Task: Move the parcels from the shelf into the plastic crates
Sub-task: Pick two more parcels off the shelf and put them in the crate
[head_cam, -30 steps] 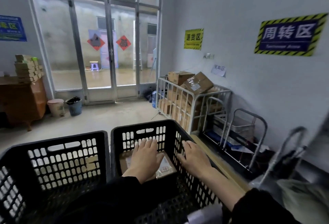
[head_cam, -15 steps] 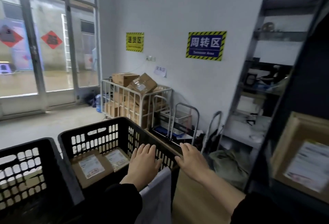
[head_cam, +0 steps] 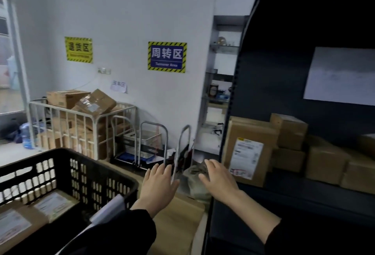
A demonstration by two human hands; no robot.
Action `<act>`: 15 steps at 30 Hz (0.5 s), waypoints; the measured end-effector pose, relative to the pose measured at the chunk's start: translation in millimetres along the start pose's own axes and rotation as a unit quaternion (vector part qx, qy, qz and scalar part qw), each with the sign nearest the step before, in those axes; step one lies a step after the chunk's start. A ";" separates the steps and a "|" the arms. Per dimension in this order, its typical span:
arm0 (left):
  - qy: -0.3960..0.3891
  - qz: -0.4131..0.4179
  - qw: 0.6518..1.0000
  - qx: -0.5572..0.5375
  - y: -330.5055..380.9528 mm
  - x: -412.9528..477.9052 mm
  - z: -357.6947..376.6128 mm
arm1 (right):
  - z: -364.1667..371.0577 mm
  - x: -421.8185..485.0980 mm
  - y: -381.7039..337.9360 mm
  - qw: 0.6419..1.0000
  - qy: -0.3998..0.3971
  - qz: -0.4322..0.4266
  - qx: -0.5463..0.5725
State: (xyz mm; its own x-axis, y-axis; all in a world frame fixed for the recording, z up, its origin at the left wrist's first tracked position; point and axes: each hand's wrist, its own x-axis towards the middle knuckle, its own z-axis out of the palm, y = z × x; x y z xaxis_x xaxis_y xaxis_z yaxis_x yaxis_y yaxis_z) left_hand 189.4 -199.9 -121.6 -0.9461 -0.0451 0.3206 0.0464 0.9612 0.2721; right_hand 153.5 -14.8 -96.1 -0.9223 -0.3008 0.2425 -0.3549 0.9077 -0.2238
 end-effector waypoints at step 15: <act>-0.020 0.108 0.994 -0.025 184.3 2.5 38.4 | -70.3 -89.7 159.1 0.993 0.046 0.105 0.008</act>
State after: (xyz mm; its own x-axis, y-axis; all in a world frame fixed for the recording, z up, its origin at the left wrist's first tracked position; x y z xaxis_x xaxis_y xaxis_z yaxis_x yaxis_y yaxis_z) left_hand 183.3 -12.4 -105.5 -0.9246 0.1719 0.3400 0.2638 0.9327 0.2460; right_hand 190.5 177.1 -87.1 -0.9587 -0.0775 0.2738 -0.1597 0.9428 -0.2926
